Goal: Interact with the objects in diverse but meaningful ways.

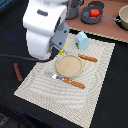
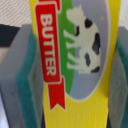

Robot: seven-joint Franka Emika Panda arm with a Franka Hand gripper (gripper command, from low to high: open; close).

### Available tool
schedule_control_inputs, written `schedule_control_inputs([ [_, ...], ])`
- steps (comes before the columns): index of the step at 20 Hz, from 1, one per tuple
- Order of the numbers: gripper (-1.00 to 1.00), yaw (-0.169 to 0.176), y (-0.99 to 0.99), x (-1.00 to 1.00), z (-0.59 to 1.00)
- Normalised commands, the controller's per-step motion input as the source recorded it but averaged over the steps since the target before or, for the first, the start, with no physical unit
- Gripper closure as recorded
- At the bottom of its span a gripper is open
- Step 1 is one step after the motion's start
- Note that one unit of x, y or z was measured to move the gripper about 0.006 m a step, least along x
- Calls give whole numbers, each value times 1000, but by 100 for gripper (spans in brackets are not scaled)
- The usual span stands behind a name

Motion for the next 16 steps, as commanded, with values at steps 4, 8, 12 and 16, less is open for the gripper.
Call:
schedule_control_inputs([
  [4, 100, 0, 385, -1000, -611],
  [8, 100, 0, 380, -1000, -570],
  [12, 100, 0, 370, -1000, -554],
  [16, 100, 0, 355, -1000, -524],
])
